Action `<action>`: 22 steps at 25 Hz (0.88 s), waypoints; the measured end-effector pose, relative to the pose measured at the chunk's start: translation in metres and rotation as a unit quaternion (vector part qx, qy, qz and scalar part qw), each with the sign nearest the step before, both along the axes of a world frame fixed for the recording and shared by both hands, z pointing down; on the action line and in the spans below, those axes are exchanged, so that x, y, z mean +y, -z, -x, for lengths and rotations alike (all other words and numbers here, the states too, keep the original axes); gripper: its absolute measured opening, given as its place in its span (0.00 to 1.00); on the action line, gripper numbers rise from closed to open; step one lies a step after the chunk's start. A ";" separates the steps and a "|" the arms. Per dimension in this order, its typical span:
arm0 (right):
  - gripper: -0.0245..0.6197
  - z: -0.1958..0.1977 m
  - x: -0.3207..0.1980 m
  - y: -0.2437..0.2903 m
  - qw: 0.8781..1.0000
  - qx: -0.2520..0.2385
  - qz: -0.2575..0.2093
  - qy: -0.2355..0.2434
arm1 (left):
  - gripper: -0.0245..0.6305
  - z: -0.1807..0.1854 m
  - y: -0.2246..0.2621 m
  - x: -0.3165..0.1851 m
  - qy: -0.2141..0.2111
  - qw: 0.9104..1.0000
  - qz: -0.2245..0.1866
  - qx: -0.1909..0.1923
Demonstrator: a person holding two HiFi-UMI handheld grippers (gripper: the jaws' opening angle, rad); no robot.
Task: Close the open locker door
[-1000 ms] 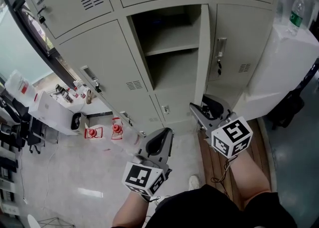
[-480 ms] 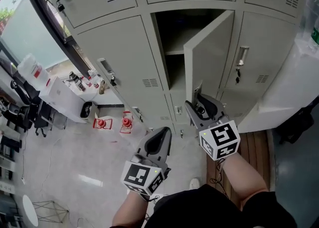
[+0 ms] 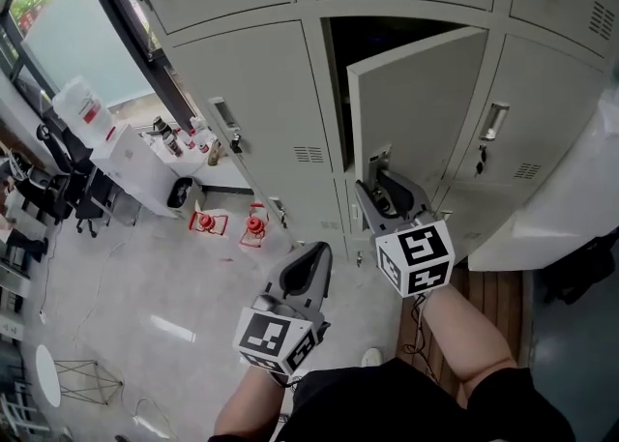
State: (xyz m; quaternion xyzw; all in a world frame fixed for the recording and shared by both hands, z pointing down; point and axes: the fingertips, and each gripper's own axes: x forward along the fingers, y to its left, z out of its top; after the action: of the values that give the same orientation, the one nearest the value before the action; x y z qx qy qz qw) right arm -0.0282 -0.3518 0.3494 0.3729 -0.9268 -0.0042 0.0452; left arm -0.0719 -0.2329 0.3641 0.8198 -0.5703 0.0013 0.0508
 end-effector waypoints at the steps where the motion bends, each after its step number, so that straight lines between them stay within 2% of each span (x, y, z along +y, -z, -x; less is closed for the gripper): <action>1: 0.33 0.002 -0.002 -0.001 1.000 0.000 0.001 0.002 | 0.07 0.000 0.000 0.000 0.004 1.000 0.002 -0.001; 13: 0.31 0.028 -0.032 -0.001 1.000 -0.001 0.007 0.009 | 0.07 0.003 -0.005 -0.010 0.018 1.000 0.012 0.001; 22: 0.29 0.045 -0.059 -0.004 1.000 -0.001 0.024 0.002 | 0.07 0.009 -0.002 -0.037 -0.021 1.000 0.001 -0.004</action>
State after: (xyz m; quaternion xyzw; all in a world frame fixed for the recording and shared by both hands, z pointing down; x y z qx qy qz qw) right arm -0.0730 -0.4106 0.3533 0.3700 -0.9273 0.0179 0.0533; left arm -0.0809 -0.2698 0.3657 0.8315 -0.5533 0.0059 0.0493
